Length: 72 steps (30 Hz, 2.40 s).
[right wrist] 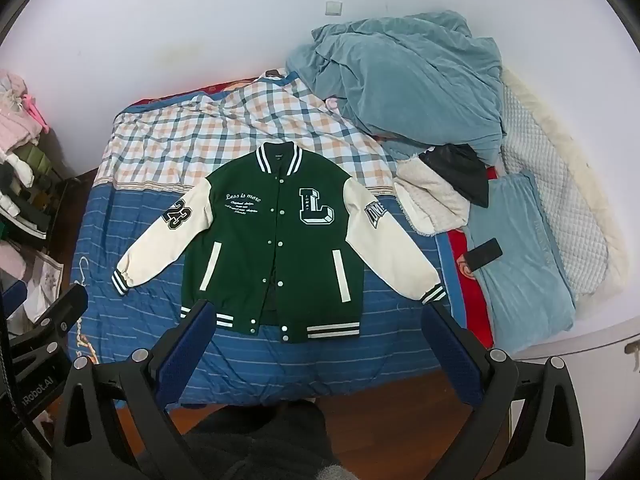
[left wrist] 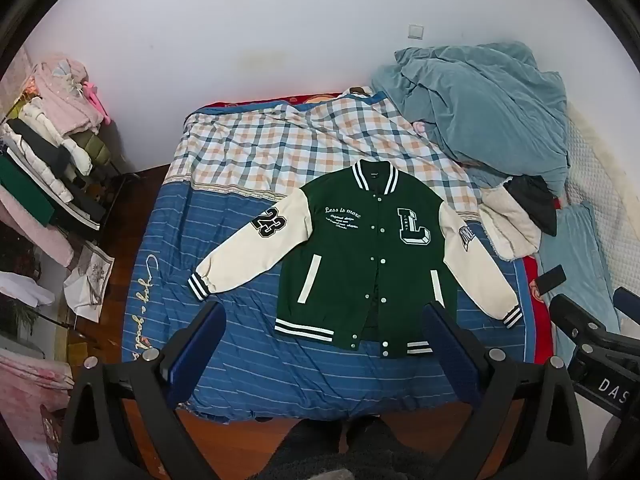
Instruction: Fold large clothes
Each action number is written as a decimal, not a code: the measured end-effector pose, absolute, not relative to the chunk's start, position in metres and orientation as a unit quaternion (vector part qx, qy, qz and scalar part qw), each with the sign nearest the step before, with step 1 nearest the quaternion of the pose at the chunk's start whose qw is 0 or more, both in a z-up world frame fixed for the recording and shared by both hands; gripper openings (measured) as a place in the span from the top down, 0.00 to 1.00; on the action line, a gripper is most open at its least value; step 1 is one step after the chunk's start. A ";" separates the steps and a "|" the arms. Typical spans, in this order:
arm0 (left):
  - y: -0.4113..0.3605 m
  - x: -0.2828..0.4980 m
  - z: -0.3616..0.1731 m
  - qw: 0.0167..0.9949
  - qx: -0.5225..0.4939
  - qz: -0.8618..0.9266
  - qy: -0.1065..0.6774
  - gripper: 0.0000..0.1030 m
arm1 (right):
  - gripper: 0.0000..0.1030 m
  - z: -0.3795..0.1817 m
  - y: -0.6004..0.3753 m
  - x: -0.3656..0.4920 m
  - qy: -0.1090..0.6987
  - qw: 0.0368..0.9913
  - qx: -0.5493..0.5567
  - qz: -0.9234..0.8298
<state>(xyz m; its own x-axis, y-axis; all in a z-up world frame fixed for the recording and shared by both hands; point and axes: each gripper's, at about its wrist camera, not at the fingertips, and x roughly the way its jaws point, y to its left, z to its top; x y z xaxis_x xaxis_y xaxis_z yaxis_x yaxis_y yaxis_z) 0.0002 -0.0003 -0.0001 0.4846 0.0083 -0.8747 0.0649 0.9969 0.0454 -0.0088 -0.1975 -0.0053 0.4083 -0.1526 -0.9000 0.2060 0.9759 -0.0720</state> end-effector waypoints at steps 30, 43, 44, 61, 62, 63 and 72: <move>-0.013 0.006 0.015 0.864 0.035 -0.020 0.502 0.03 | 0.00 0.007 -0.197 -0.004 0.531 0.841 0.023 -0.107; -0.013 0.006 0.014 0.865 0.036 -0.021 0.500 0.03 | 0.00 0.011 -0.196 -0.001 0.531 0.840 0.022 -0.108; -0.014 0.008 0.014 0.865 0.036 -0.021 0.500 0.03 | 0.00 0.011 -0.196 -0.001 0.531 0.841 0.023 -0.107; -0.019 0.008 0.019 0.867 0.035 -0.021 0.496 0.03 | 0.00 0.017 -0.196 0.003 0.530 0.841 0.021 -0.107; -0.021 0.009 0.020 0.867 0.035 -0.021 0.496 0.03 | 0.00 0.017 -0.195 0.004 0.530 0.841 0.021 -0.107; -0.022 0.010 0.021 0.868 0.034 -0.021 0.496 0.03 | 0.00 0.018 -0.195 0.004 0.530 0.841 0.021 -0.107; -0.014 0.005 0.016 0.868 0.035 -0.022 0.495 0.03 | 0.00 0.022 -0.194 0.007 0.530 0.841 0.021 -0.107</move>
<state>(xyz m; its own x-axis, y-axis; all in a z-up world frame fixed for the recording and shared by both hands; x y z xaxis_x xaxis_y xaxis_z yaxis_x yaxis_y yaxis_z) 0.0045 -0.0139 0.0162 0.5088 -0.0032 -0.8609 0.0724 0.9966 0.0391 0.0072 -0.1938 0.0216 0.4154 -0.1573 -0.8959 0.2021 0.9763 -0.0777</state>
